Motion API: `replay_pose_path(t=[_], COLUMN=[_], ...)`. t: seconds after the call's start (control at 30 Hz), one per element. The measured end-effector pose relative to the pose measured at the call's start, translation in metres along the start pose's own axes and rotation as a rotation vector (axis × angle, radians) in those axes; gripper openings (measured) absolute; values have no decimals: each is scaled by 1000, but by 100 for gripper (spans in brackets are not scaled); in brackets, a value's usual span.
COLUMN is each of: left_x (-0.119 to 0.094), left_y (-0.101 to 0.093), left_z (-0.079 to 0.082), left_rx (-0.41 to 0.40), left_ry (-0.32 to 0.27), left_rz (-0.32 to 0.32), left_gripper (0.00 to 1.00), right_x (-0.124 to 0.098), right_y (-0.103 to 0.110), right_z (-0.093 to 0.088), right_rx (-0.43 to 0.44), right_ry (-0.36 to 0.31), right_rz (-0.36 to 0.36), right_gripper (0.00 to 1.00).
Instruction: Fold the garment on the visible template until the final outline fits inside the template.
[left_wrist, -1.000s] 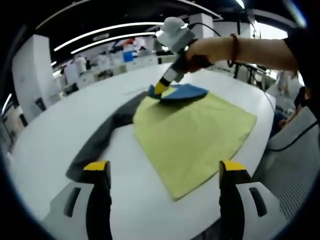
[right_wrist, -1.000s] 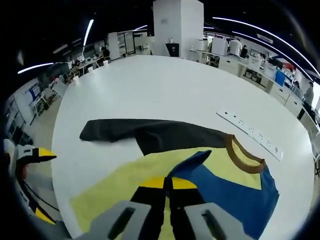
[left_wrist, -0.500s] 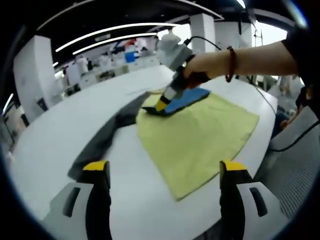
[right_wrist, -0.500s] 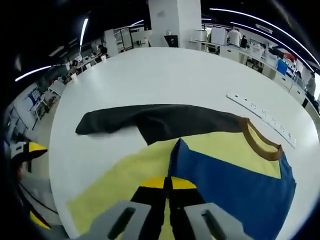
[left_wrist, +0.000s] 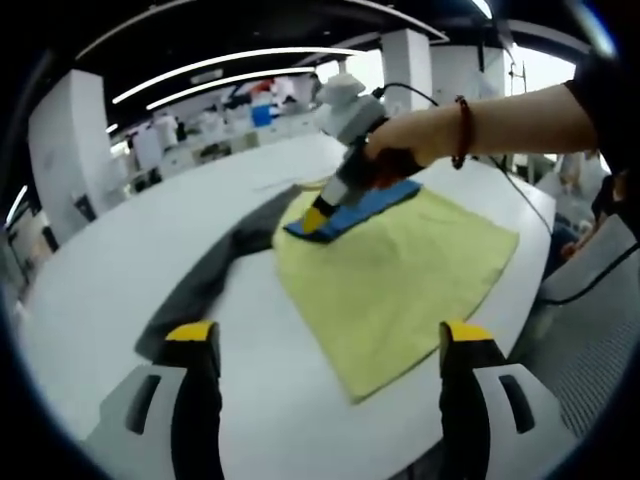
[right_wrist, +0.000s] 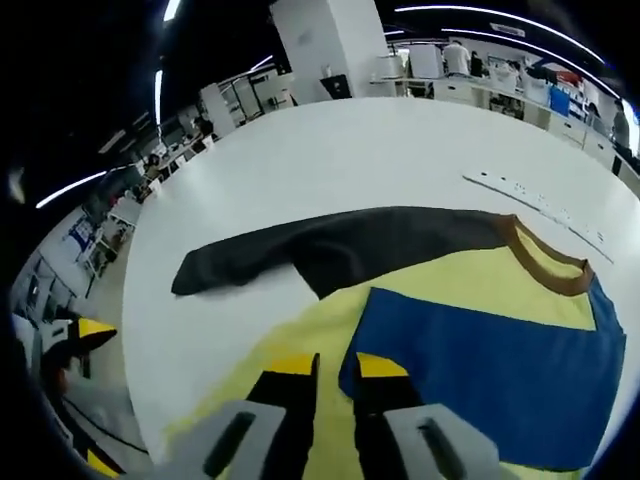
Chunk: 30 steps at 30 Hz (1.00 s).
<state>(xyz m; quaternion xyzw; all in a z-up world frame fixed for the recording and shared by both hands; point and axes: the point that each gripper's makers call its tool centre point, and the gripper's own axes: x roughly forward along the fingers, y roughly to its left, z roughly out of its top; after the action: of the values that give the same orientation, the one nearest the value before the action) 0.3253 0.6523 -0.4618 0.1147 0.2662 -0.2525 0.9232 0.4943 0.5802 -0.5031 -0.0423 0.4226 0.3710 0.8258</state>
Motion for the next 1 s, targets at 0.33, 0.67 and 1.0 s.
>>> replay_pose_path(t=[0.33, 0.67, 1.0], left_x=[0, -4, -3], left_y=[6, 6, 5], left_z=[3, 6, 5], left_rx=[-8, -10, -2], left_ry=[-15, -23, -12], left_rz=[26, 38, 42], left_gripper=[94, 95, 96], right_x=[-36, -55, -103], right_y=[-36, -77, -140], right_z=[20, -5, -34], right_rx=[-12, -16, 27], right_ry=[-100, -72, -106], right_rz=[-78, -174, -254], right_gripper=[59, 58, 58])
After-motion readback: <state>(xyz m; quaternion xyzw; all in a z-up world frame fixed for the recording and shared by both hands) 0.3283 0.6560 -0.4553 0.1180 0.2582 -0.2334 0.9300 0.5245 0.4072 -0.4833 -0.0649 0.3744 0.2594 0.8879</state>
